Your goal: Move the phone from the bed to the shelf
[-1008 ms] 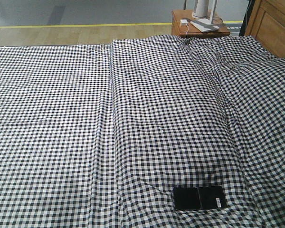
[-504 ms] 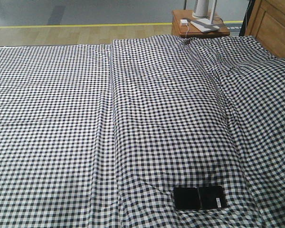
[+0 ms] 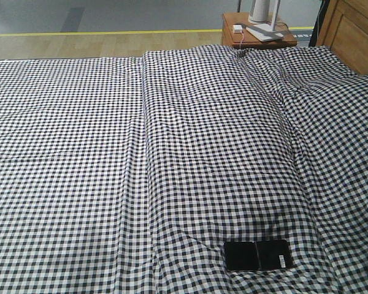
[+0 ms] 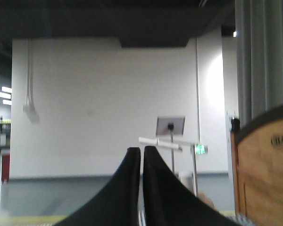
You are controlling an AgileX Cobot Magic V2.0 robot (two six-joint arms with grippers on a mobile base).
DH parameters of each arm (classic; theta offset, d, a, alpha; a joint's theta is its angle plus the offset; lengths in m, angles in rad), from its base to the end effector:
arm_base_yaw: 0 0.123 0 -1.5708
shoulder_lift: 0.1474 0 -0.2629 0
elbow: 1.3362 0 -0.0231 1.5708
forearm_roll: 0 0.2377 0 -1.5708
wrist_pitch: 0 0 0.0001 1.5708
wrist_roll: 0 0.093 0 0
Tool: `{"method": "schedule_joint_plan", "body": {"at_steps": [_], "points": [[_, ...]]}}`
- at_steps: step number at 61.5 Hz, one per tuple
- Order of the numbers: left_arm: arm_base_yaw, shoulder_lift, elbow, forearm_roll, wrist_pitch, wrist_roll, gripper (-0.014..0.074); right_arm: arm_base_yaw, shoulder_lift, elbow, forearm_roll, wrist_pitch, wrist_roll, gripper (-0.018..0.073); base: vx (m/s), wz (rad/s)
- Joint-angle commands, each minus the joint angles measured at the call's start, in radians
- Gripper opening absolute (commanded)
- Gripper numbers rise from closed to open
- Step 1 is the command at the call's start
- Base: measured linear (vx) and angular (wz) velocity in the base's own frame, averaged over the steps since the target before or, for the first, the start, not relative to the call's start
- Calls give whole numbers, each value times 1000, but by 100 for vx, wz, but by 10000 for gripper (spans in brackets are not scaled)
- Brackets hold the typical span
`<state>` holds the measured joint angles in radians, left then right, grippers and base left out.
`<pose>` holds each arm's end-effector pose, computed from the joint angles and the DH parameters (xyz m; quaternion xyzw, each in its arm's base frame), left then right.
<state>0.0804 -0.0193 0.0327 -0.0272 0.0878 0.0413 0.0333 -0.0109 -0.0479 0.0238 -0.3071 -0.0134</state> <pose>0.0674 0.0052 0.1957 -0.0227 0.7117 0.0324 0.7014 0.0550 0.0012 0.2568 -0.0033 0.5302 0.0161 0.8477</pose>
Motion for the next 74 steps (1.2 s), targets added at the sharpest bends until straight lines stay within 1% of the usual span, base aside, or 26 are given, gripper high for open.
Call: {"method": "schedule_joint_plan", "body": {"at_steps": [1, 11, 20, 27, 37, 46, 52, 57, 63, 67, 71, 74], "points": [[-5, -7, -25, -10, -72, -9, 1, -4, -11, -128, -12, -49, -14, -5, 0, 0], [-5, -7, -25, -10, -72, -9, 1, -4, 61, -329, -12, 73, -30, -5, 0, 0], [-5, -7, -25, -10, -72, -9, 1, -4, 193, -507, -12, 183, -29, -5, 0, 0], [-5, -7, -25, -10, -72, -9, 1, -4, 316, -631, -12, 307, -29, -5, 0, 0], [-5, -7, -25, -10, -72, -9, 1, -4, 474, -739, -12, 473, -29, 0, 0, 0], [-5, -7, -25, -10, -72, -9, 1, -4, 596, -755, -12, 570, -29, 41, 0, 0], [-5, -7, -25, -10, -72, -9, 1, -4, 683, -755, -12, 644, -29, 106, 0, 0], [-5, -7, -25, -10, -72, -9, 1, -4, 742, -755, -12, 696, -29, 193, 0, 0], [-5, -7, -25, -10, -72, -9, 1, -4, 802, -755, -12, 744, -29, 333, 0, 0], [-5, -7, -25, -10, -72, -9, 1, -4, 840, -754, -12, 765, -28, 447, 0, 0], [-5, -7, -25, -10, -72, -9, 1, -4, 865, -752, -12, 767, -25, 557, 0, 0], [-5, -7, -25, -10, -72, -9, 1, -4, 884, -752, -12, 764, -21, 624, 0, 0]]}}
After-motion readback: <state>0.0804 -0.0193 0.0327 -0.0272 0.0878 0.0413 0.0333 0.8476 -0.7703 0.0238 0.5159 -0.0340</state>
